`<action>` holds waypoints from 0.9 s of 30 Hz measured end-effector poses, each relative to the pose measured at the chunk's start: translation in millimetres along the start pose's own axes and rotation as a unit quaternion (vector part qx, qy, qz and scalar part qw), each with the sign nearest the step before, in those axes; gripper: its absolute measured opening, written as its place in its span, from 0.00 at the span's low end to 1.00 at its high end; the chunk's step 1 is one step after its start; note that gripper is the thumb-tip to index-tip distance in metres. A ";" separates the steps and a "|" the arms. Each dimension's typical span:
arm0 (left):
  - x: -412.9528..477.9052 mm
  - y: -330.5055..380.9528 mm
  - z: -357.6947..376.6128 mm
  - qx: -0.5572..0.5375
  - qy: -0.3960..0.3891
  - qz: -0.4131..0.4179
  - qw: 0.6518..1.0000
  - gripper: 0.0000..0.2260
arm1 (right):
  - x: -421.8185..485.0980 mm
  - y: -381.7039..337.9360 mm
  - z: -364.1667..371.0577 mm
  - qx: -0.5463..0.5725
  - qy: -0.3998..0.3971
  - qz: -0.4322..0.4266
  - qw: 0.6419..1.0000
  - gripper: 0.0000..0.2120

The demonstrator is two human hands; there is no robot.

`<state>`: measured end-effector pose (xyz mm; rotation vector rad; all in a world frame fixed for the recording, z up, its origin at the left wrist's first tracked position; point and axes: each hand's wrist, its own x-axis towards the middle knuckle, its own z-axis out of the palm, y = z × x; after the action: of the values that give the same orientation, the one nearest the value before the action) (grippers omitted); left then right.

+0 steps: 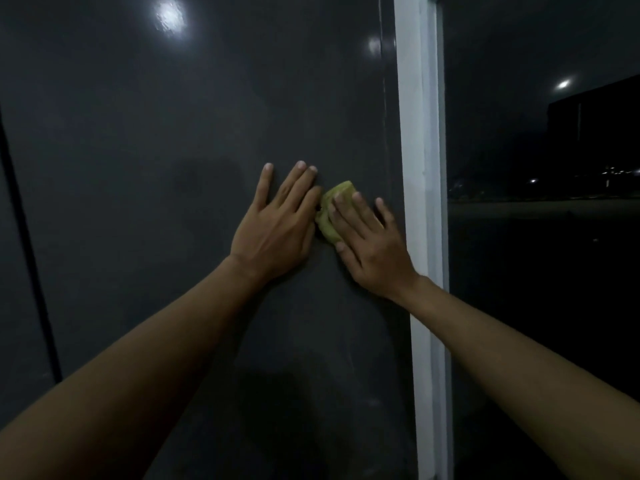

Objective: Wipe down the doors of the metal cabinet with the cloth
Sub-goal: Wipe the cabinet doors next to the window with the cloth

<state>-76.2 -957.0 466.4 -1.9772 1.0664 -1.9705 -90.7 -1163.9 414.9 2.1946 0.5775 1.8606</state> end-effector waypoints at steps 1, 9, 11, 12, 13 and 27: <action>-1.4 0.5 0.1 -0.001 0.000 0.001 1.000 0.19 | -2.4 5.7 -2.6 -0.005 -0.004 -0.008 1.000 0.24; -20.6 2.9 -2.7 0.024 -0.024 -0.007 0.999 0.22 | -6.8 -17.1 4.3 0.041 0.044 0.177 0.982 0.25; -22.0 4.2 -1.8 0.025 -0.023 -0.005 0.999 0.22 | -18.1 -6.4 0.1 0.011 0.000 0.062 0.998 0.24; -22.8 4.2 -1.5 0.025 -0.023 -0.006 0.999 0.22 | -21.5 1.5 -3.1 0.001 -0.014 0.033 0.999 0.24; -22.6 5.1 -1.1 0.024 -0.022 -0.008 0.999 0.22 | -23.3 9.5 -5.9 0.000 -0.017 0.039 0.999 0.24; -30.6 11.4 0.2 0.020 -0.013 -0.021 1.000 0.22 | -25.6 -17.6 6.2 0.057 0.062 0.221 0.972 0.26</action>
<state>-76.6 -948.1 435.0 -2.0142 0.9799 -1.9662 -90.8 -1158.2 383.7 2.4502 0.2274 2.2415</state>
